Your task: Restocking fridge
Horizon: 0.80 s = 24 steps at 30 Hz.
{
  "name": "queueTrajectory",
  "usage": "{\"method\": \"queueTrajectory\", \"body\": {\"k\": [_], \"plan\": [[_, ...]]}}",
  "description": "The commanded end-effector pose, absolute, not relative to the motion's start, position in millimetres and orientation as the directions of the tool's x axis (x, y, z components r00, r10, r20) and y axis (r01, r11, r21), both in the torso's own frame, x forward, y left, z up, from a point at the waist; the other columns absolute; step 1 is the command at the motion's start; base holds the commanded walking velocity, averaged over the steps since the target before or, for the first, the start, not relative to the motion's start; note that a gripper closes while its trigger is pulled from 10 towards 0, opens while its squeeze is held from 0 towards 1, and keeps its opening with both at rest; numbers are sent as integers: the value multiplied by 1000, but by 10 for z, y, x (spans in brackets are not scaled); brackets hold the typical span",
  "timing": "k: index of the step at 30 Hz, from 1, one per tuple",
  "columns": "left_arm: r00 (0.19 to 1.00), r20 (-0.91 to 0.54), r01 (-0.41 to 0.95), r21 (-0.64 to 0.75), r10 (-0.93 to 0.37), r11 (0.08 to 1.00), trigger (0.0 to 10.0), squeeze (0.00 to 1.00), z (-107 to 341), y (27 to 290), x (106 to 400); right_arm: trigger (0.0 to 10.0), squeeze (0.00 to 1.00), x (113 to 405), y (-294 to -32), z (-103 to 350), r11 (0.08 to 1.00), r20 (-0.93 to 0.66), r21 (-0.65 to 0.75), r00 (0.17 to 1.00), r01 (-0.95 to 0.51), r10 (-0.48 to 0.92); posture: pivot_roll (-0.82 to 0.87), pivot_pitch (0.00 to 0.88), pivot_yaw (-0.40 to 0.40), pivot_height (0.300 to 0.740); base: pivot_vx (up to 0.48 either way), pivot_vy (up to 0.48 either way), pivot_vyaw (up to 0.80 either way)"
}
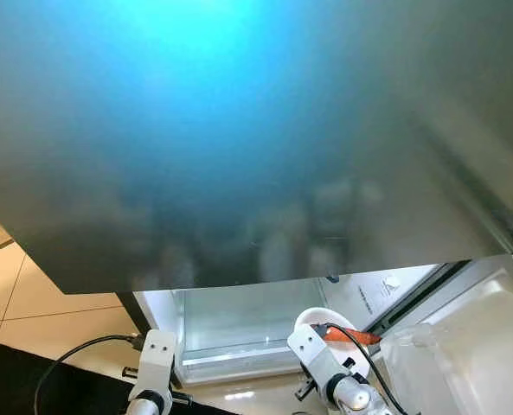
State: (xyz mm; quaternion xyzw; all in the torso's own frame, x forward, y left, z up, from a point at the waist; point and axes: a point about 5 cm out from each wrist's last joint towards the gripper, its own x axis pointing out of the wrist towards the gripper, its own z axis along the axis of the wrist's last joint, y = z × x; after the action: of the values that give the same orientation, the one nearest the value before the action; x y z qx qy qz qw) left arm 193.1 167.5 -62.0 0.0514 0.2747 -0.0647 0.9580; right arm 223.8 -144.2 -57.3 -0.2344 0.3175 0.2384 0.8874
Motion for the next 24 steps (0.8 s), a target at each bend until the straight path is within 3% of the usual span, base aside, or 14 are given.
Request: {"method": "queueTrajectory", "body": {"k": [1, 14, 24], "plan": [[827, -553, 174, 82, -100, 981, 10000, 0, -650, 1717, 1873, 10000, 0, 2201, -1441, -592, 775, -679, -256, 678, -578, 282, -86, 123, -30, 705, 0, 0, 0], [829, -546, 199, 89, -119, 976, 10000, 0, -643, 1683, 1878, 10000, 0, 2273, -1324, -510, 714, -630, -271, 680, -645, 375, -92, 120, -36, 666, 0, 0, 0], [839, -528, 209, 88, -132, 974, 10000, 0, -626, 1664, 1882, 10000, 0, 2346, -1258, -435, 670, -595, -297, 680, -681, 428, -95, 113, -39, 666, 0, 0, 0]]}}
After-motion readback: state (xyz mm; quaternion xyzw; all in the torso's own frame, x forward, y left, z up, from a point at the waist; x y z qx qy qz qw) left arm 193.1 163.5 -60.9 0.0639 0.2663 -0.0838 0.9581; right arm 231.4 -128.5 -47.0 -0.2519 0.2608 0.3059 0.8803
